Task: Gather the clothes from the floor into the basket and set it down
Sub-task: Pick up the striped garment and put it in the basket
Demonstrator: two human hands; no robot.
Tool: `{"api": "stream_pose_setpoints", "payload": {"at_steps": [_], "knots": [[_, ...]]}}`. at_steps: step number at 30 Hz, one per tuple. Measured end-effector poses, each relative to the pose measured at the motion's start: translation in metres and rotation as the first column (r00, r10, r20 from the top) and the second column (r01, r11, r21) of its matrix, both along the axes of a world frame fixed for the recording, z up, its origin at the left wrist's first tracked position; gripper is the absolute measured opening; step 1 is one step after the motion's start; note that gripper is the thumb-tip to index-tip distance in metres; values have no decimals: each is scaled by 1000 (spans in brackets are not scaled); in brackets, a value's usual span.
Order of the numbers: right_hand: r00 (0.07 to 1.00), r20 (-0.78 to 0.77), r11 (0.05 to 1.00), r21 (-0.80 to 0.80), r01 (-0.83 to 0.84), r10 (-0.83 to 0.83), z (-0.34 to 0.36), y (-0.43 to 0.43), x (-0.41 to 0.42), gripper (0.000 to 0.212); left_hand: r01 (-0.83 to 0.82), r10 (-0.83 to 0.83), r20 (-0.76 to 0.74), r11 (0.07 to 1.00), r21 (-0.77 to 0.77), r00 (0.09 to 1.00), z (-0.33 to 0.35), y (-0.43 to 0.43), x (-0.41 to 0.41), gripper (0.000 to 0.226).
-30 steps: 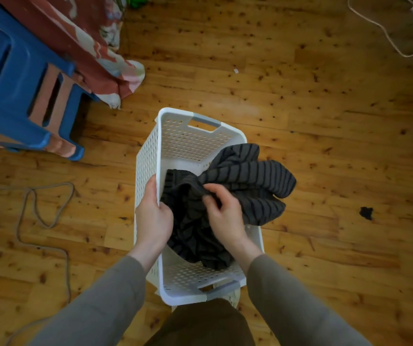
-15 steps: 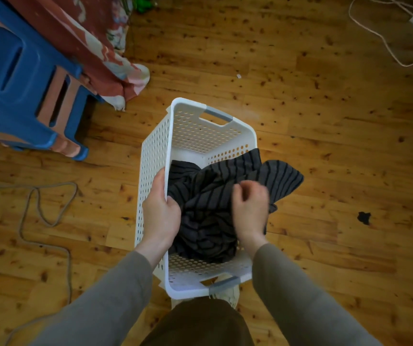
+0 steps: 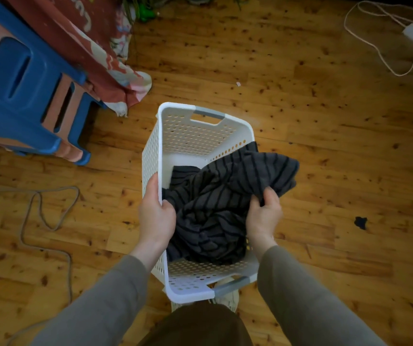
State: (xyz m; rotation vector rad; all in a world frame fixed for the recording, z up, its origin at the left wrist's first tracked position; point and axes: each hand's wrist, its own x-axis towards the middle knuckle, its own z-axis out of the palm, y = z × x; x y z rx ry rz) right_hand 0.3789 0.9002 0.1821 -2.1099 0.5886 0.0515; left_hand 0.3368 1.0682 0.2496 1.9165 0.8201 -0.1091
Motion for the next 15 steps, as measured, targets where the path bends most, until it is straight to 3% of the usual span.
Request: {"api": "stream_pose_setpoints", "payload": {"at_steps": [3, 5, 8, 11, 13, 15], "knots": [[974, 148, 984, 33, -178, 171, 21, 30, 1, 29, -2, 2, -7, 1000, -1, 1000, 4, -3, 1, 60], [937, 167, 944, 70, -321, 306, 31, 51, 1, 31, 8, -8, 6, 1000, 10, 1000, 7, -7, 2, 59], [868, 22, 862, 104, -496, 497, 35, 70, 4, 38, 36, -36, 36, 999, 13, 999, 14, -5, 3, 59], [752, -242, 786, 97, -610, 613, 27, 70, 14, 46, 43, -44, 55, 999, 20, 998, 17, 0, 3, 59], [745, -283, 797, 176, -578, 603, 27, 63, 19, 47, 46, -48, 50, 998, 39, 998, 17, 3, 2, 59], [877, -196, 890, 231, -392, 438, 30, 51, 24, 39, 61, -61, 47, 998, 14, 997, 17, 7, 0, 60]]}}
